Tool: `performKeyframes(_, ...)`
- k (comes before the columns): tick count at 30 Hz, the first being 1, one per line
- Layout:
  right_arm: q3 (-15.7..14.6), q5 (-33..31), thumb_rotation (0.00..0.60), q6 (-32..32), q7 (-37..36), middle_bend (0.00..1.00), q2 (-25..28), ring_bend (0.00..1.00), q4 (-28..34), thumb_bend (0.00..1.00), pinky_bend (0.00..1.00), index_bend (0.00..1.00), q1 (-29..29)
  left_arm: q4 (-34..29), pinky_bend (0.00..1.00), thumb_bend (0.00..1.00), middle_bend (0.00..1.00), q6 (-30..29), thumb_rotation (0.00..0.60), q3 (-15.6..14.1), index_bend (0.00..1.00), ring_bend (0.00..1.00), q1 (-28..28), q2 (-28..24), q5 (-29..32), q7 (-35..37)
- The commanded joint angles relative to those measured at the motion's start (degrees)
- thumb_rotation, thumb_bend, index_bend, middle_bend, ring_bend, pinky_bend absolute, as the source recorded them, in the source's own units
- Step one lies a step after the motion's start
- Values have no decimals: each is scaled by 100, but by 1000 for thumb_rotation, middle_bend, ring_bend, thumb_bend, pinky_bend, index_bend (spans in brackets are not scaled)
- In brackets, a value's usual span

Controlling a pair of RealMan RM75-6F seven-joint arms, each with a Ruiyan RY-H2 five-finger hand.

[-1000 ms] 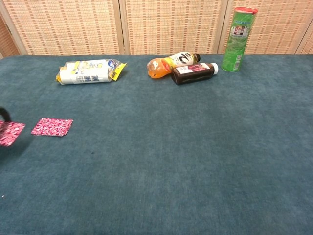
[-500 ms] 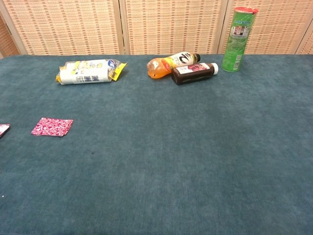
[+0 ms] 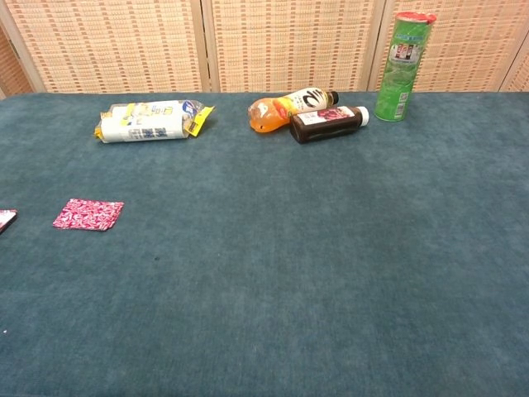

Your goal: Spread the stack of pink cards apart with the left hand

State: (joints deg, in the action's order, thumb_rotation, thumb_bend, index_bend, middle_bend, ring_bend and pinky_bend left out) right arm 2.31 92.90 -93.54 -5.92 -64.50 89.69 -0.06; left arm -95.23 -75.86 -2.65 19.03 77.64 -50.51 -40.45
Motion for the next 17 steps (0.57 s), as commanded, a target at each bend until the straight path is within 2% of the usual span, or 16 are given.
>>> performKeyframes(1, 2, 0, 600, -3, 1, 208, -7, 74, -6, 151, 372, 283, 0, -65, 1000, 360, 1000, 40, 600, 15, 61, 1000, -12, -49, 54, -43)
performKeyframes(4, 3, 2, 600, -5, 4, 208, -6, 74, 2, 151, 372, 283, 0, -165, 1000, 349, 1000, -53, 600, 63, 114, 1000, -46, -131, -66, 36)
performKeyframes(6, 4, -5, 600, 0, 11, 208, -12, 74, 1, 152, 372, 283, 1, -230, 1000, 339, 1000, -248, 600, 127, 253, 1000, -110, -180, -415, 339)
performKeyframes(8, 11, -22, 600, 18, 26, 208, -16, 74, 2, 151, 372, 283, 8, -162, 1000, 333, 1000, -552, 600, 145, 328, 1000, -226, -219, -1126, 936)
performKeyframes(10, 19, -39, 600, 40, 41, 208, -17, 74, 5, 151, 372, 283, 19, 140, 1000, 331, 970, -997, 600, 135, 338, 998, -349, -210, -2030, 1673)
performKeyframes(12, 26, -47, 600, 51, 56, 208, -22, 74, 4, 151, 372, 283, 27, 486, 938, 329, 831, -1300, 600, 86, 339, 903, -421, -202, -2670, 2235)
performKeyframes(13, 28, -51, 600, 54, 60, 208, -24, 74, 3, 151, 372, 283, 29, 576, 916, 329, 797, -1353, 600, 74, 338, 870, -442, -200, -2790, 2374)
performKeyframes(16, 29, -56, 600, 61, 69, 208, -27, 74, 4, 151, 372, 283, 31, 666, 719, 330, 612, -1407, 600, 60, 317, 654, -475, -206, -2913, 2538)
performKeyframes(17, 30, -62, 600, 70, 81, 208, -30, 74, 5, 151, 372, 283, 34, 705, 603, 331, 526, -1414, 600, 36, 299, 557, -496, -240, -3007, 2680)
